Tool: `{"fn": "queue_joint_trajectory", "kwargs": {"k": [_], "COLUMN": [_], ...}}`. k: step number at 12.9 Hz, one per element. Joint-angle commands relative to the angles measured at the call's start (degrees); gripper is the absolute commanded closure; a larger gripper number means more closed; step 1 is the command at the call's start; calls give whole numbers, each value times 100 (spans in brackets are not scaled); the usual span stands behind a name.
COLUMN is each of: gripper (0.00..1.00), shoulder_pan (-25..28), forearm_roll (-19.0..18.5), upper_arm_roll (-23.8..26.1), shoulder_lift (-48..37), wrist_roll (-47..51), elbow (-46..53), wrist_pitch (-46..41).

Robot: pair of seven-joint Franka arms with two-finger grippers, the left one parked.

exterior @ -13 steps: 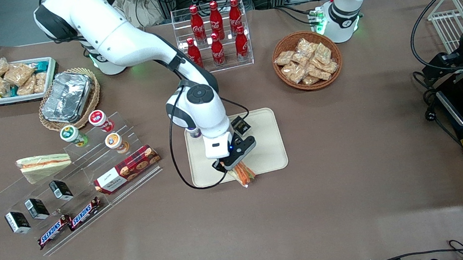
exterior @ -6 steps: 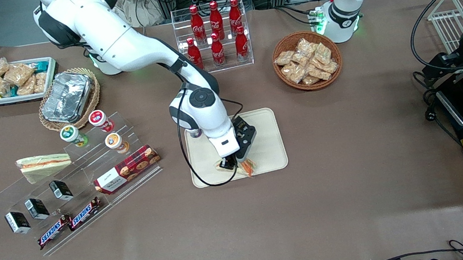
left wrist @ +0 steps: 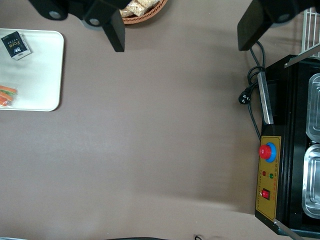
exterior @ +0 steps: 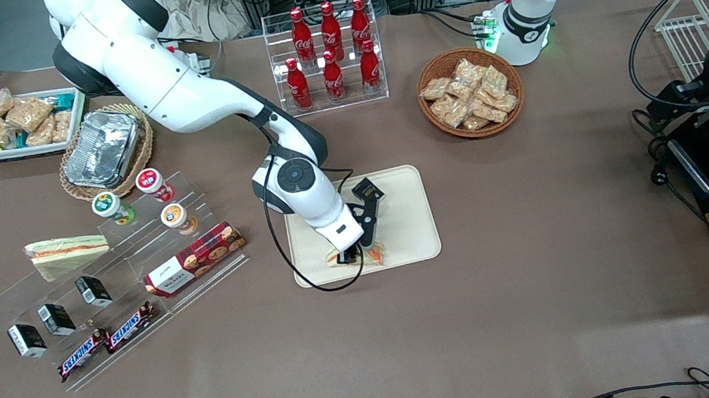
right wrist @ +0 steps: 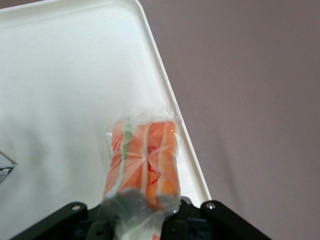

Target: Place sandwich on tray

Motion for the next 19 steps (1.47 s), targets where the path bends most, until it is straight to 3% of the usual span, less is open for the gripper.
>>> {"fn": "queue_joint_trajectory", "kwargs": {"k": [1, 4, 9, 13, 19], "gripper": [0, 0, 0, 0, 0], "shoulder_pan": [-57, -92, -180, -627, -2146], "forearm_roll": [-19, 103, 1254, 1273, 1282], "upper_arm_roll": [107, 133, 81, 1, 19], "shoulder_lift": [70, -157, -1236, -2265, -3163], "wrist_roll": [-113, -87, 272, 1230, 1267], "elbow": [45, 18, -8, 36, 45], "wrist_pitch": [76, -99, -1968, -3490, -4195]}}
